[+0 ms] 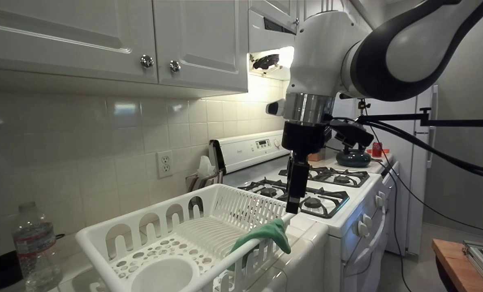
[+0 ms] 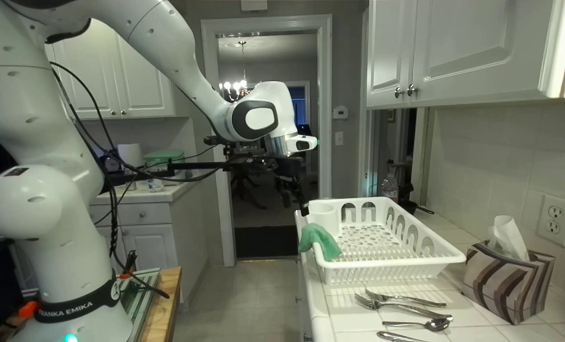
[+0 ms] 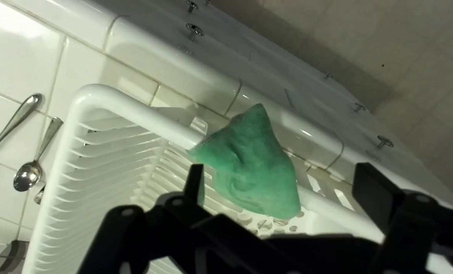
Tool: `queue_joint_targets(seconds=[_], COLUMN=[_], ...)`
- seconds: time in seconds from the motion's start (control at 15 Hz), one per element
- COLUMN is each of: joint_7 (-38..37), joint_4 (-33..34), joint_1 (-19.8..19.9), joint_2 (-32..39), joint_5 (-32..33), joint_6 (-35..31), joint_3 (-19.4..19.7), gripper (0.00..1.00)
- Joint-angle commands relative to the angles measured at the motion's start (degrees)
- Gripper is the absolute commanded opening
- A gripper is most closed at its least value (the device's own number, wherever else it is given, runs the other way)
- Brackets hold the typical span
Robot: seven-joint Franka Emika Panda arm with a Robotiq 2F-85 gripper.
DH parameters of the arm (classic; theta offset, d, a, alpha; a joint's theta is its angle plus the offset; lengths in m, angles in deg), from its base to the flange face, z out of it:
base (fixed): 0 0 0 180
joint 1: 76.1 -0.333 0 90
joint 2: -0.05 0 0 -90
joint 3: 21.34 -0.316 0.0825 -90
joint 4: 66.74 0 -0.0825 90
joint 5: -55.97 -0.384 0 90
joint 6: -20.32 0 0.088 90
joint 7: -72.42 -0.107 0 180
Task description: Hang the green towel on the dishrack.
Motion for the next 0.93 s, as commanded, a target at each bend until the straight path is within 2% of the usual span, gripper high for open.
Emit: queue_joint_targets(seconds=[0.0,0.33,0.6,0.87], joint_7=[0.7,-1.0,-0.9,0.2], joint_4=[0.6,0.0,-1.0,-1.6], joint_1=[0.1,0.1,0.2,0.1], joint_2=[2.7,5.6,8.1,10.7], joint_5=[-0.8,-1.2,-2.3,-5.9], joint_6=[-1.6,-3.7,-9.6,-14.0], joint_3=[0.6,0.7,1.1,0.9], gripper=[1.00,1.00,1.00,1.00])
